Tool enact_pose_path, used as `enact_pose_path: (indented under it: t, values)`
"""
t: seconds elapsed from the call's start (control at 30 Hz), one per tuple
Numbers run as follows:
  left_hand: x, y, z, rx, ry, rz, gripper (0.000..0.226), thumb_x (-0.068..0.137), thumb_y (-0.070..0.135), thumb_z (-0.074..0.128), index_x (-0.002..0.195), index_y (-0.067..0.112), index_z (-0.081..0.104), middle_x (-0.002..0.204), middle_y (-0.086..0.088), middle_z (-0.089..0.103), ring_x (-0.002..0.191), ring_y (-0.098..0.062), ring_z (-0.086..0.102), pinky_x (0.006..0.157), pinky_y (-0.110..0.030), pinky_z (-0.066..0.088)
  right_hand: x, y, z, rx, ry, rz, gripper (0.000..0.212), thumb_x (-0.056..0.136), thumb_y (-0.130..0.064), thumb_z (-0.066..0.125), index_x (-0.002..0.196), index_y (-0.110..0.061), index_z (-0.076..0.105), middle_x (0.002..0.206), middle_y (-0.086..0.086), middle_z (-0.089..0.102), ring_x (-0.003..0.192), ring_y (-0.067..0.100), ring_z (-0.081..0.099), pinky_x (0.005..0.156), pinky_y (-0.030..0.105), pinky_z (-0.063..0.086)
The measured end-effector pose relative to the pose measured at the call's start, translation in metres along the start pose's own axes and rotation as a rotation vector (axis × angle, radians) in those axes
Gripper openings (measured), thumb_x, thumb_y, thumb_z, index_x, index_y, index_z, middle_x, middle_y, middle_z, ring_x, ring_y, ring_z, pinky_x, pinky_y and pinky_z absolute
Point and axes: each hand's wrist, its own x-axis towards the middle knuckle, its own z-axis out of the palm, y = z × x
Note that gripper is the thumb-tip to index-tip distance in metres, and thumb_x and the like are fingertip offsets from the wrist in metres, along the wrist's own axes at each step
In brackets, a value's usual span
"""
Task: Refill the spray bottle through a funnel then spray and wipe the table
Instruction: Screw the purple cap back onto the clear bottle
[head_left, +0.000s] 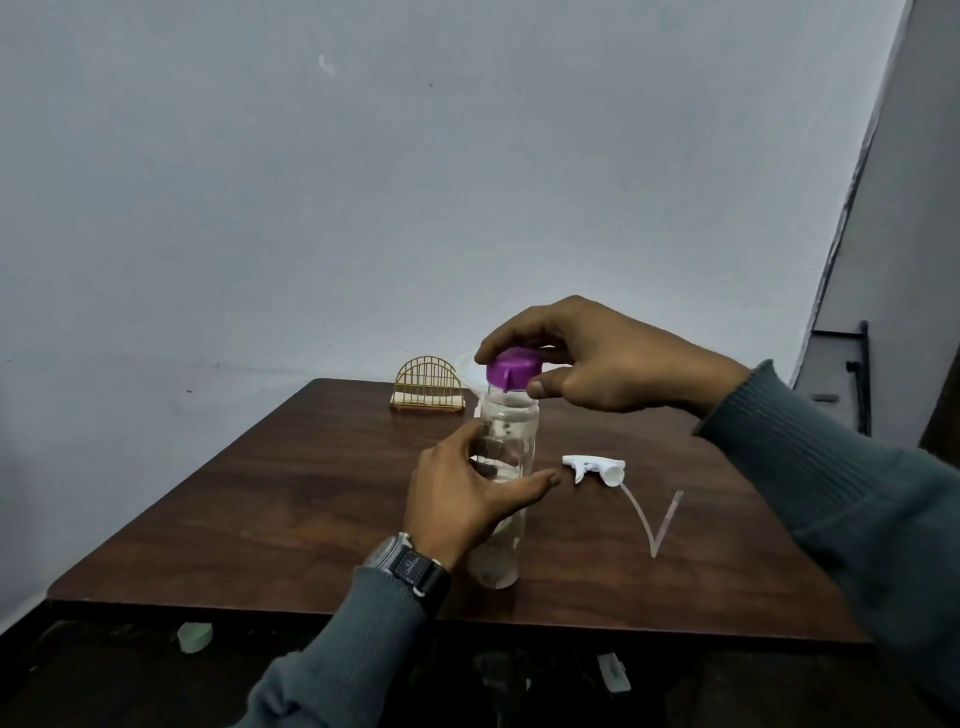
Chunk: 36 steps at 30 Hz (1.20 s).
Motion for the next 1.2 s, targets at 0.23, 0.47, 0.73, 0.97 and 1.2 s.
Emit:
enact_pose_path:
  t: [0.23,0.47,0.73,0.97,1.2]
  values:
    - [0.001,0.001,-0.002,0.001,-0.010,-0.003,0.057,0.055,0.062,0.090,0.101,0.034,0.071,0.087,0.023,0.076,0.078,0.008,0.071,0.076,-0.034,0.063,0.003,0.000,0.003,-0.138,-0.030,0.043,0.058,0.090,0.004,0.071,0.136,-0.031,0.065,0.136,-0.009,0.065,0.125,0.007,0.060,0.109,0.030,0.051]
    - [0.002,-0.002,-0.002,-0.003,-0.017,-0.006,0.053,0.056,0.065,0.088,0.097,0.036,0.070,0.088,0.022,0.076,0.080,0.006,0.071,0.078,-0.036,0.063,0.004,-0.008,0.003,-0.209,-0.031,-0.001,0.059,0.087,0.007,0.068,0.132,-0.031,0.068,0.133,-0.011,0.064,0.123,0.011,0.061,0.104,0.033,0.054]
    - [0.002,-0.002,-0.002,-0.015,-0.017,0.024,0.056,0.056,0.066,0.085,0.100,0.033,0.072,0.089,0.017,0.078,0.081,0.001,0.073,0.078,-0.036,0.063,0.002,-0.011,0.005,-0.180,-0.023,-0.005,0.053,0.083,0.013,0.065,0.120,-0.025,0.071,0.127,-0.005,0.070,0.116,0.011,0.066,0.100,0.034,0.055]
    - [0.001,0.000,-0.002,0.001,-0.021,0.022,0.057,0.057,0.062,0.085,0.104,0.032,0.072,0.092,0.016,0.077,0.081,0.006,0.072,0.077,-0.032,0.063,0.014,-0.014,0.000,-0.522,0.003,0.073,0.055,0.084,-0.061,0.074,0.126,-0.024,0.073,0.116,-0.003,0.075,0.082,0.006,0.061,0.076,0.028,0.052]
    - [0.001,-0.001,-0.002,-0.018,-0.022,0.016,0.060,0.055,0.063,0.085,0.106,0.033,0.072,0.092,0.016,0.077,0.081,0.005,0.072,0.077,-0.033,0.063,0.013,-0.021,0.000,-0.612,-0.040,0.083,0.043,0.087,-0.056,0.073,0.108,-0.019,0.077,0.095,0.000,0.077,0.084,0.019,0.066,0.075,0.036,0.056]
